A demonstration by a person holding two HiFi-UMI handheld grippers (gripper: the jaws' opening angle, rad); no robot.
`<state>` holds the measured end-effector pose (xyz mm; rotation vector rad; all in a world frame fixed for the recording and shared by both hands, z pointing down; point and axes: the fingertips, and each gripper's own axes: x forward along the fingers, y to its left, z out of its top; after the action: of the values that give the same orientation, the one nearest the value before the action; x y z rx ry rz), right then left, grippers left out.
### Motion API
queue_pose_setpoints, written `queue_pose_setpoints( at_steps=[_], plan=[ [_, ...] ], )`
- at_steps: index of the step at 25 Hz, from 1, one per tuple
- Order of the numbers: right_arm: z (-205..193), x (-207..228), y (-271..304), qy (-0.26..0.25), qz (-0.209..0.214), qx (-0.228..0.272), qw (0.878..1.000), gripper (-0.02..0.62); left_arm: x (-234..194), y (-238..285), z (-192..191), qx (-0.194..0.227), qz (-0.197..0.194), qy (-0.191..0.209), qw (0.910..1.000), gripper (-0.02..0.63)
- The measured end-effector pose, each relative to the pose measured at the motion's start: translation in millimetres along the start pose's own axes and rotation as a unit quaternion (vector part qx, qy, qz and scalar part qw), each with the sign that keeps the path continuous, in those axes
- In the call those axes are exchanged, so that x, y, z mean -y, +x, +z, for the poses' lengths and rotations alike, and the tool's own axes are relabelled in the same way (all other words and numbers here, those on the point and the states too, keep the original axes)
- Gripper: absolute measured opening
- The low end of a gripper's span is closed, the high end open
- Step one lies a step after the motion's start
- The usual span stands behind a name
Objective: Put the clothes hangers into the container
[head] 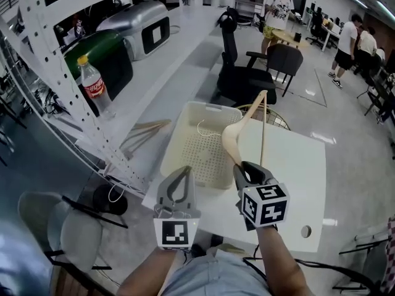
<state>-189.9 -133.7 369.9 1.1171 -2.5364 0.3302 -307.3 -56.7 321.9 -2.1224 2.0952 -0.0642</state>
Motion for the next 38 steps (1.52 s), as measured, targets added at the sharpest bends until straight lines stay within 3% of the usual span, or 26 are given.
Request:
queue_pose_setpoints(
  at_steps=[18, 25, 31, 36, 38],
  plan=[
    [37, 26, 58, -0.016, 0.034, 0.004, 0.999, 0.089, -14, 67, -6, -0.007, 0.023, 0.012, 0.9996, 0.012],
    [67, 11, 76, -0.023, 0.021, 0.017, 0.999, 0.09, -41, 84, -6, 0.002, 0.003, 0.005, 1.0, 0.012],
    [95, -27, 103, -0.022, 0.016, 0.035, 0.999, 0.091, -82, 94, -3, 0.012, -0.024, -0.003, 0.9996, 0.011],
    [87, -49, 135, -0.008, 0.013, 0.023, 1.0, 0.09, -116, 99, -13, 0.013, -0.039, 0.021, 0.9989, 0.012],
    [80, -55, 149, -0.003, 0.014, 0.016, 1.0, 0.091, -131, 102, -16, 0.007, -0.034, 0.006, 0.9994, 0.012]
  ],
)
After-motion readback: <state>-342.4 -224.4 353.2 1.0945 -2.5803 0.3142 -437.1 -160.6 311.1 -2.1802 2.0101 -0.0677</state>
